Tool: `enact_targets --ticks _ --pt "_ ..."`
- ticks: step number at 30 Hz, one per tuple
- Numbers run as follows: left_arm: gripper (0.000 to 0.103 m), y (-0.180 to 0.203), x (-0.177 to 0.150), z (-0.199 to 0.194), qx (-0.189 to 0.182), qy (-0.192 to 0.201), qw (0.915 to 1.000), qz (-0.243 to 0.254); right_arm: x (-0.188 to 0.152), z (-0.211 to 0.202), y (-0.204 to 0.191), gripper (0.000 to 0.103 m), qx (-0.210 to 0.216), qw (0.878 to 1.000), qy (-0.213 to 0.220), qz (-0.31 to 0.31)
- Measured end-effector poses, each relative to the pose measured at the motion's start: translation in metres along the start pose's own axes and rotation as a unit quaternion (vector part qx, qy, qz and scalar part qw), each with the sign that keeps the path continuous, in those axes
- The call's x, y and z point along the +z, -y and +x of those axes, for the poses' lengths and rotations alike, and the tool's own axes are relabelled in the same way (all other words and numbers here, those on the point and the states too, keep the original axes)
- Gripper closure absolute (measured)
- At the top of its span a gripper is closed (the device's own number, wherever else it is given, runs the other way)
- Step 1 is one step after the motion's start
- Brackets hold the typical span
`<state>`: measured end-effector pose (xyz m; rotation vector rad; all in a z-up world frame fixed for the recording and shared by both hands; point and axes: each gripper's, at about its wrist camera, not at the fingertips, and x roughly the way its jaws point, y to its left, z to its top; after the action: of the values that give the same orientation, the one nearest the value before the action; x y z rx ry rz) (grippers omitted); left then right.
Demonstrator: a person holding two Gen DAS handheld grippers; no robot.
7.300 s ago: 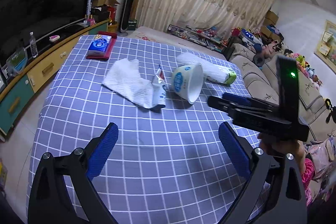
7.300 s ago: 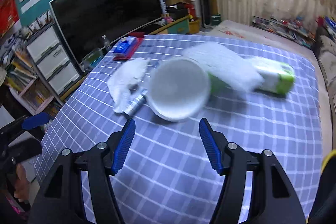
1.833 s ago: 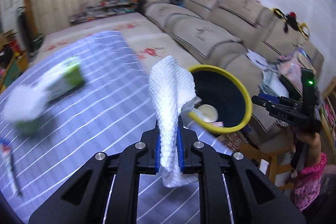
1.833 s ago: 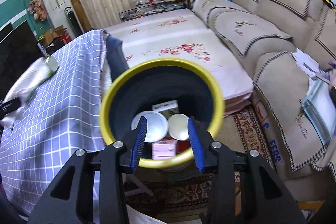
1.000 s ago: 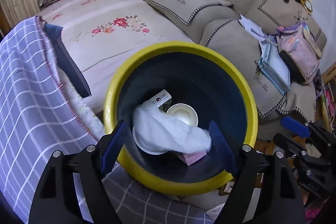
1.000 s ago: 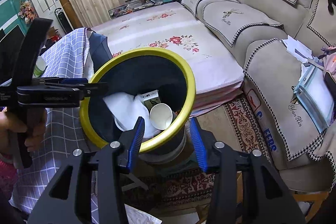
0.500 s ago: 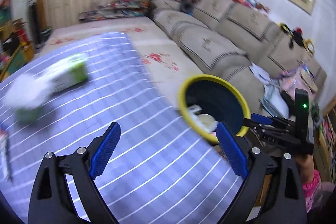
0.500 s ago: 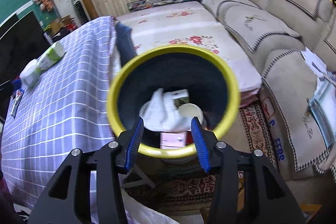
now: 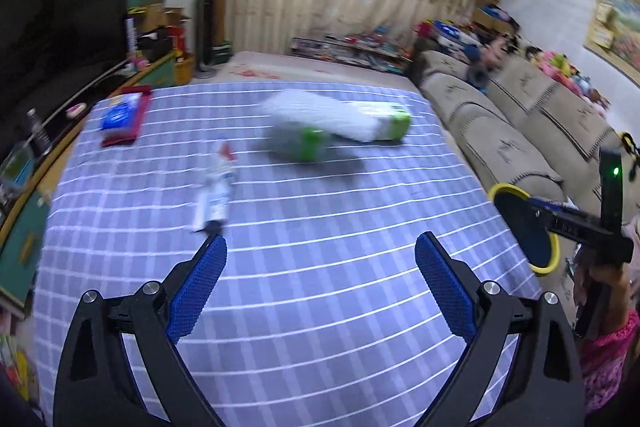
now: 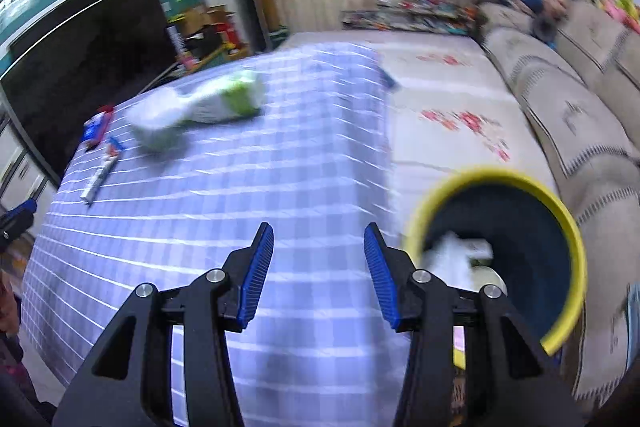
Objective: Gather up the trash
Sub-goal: 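Move the right gripper to the table and grasp the white foam net sleeve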
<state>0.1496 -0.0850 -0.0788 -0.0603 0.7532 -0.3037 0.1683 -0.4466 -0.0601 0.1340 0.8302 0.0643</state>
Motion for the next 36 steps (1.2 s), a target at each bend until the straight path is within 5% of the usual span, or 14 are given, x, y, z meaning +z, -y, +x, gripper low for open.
enact_targets --ticks 5,11,20,25,28,36 --pt "0.009 -0.029 -0.013 -0.01 0.01 0.0 0.9996 -0.025 0.021 0.029 -0.076 0.058 0.045 0.997 -0.007 -0.063" --pt "0.009 -0.034 -0.02 -0.013 0.01 0.002 0.9994 -0.033 0.047 0.07 -0.126 0.058 0.111 0.992 -0.025 -0.05" --pt "0.009 -0.045 -0.022 -0.008 0.009 -0.002 0.999 -0.044 0.072 0.105 -0.155 0.054 0.054 0.994 -0.006 -0.095" --pt "0.009 -0.043 -0.023 -0.006 0.01 -0.006 0.9991 -0.04 0.077 0.112 -0.153 0.043 0.037 0.993 0.007 -0.115" --pt "0.009 -0.041 -0.021 -0.003 0.009 -0.008 0.9992 -0.039 0.079 0.112 -0.157 0.033 0.025 0.989 0.022 -0.147" --pt "0.009 -0.029 -0.019 0.002 0.002 -0.012 0.9996 -0.025 0.085 0.12 -0.175 0.032 0.016 0.973 0.039 -0.225"
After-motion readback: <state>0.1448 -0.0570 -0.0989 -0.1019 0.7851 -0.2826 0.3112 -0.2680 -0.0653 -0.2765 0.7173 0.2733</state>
